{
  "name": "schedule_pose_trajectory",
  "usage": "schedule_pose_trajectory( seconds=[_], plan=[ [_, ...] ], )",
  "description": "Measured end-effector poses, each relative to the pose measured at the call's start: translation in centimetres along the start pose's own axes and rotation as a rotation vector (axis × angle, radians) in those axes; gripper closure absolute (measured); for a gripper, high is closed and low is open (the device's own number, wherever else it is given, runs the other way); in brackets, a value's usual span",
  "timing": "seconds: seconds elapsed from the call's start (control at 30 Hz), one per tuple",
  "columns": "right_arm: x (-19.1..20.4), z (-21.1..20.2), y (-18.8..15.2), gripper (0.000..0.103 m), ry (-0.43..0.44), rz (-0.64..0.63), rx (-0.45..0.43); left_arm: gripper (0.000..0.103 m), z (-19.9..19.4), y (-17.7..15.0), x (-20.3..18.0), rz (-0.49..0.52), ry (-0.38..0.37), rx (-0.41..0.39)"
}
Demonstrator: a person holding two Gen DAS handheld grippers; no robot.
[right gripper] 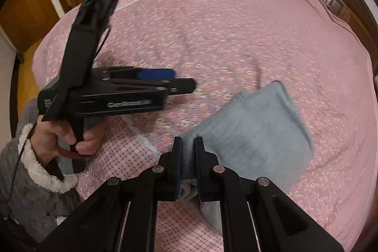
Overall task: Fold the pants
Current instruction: 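Lay the held end onto the bundle and open the right gripper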
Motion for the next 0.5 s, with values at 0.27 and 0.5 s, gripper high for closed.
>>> schedule_pose_trajectory(
  seconds=[0.27, 0.5],
  plan=[
    [2.2, 2.1, -0.3, 0.084, 0.016, -0.055, 0.019, 0.052, 0.4, -0.5, -0.5, 0.000, -0.003, 0.001],
    [-4.0, -6.6, -4.7, 0.070, 0.263, 0.238, -0.178, 0.052, -2.9, -0.6, -5.1, 0.094, -0.033, -0.042]
  ],
)
Point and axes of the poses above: each gripper's, at about its wrist camera, not at the fingertips, and z roughly the way its jaws point, x to its left, y to its top, the point moved 2 cm from there along z, roughly the way its jaws point, and after that the axes turned 1 degree about z, right-handed, at the moved point
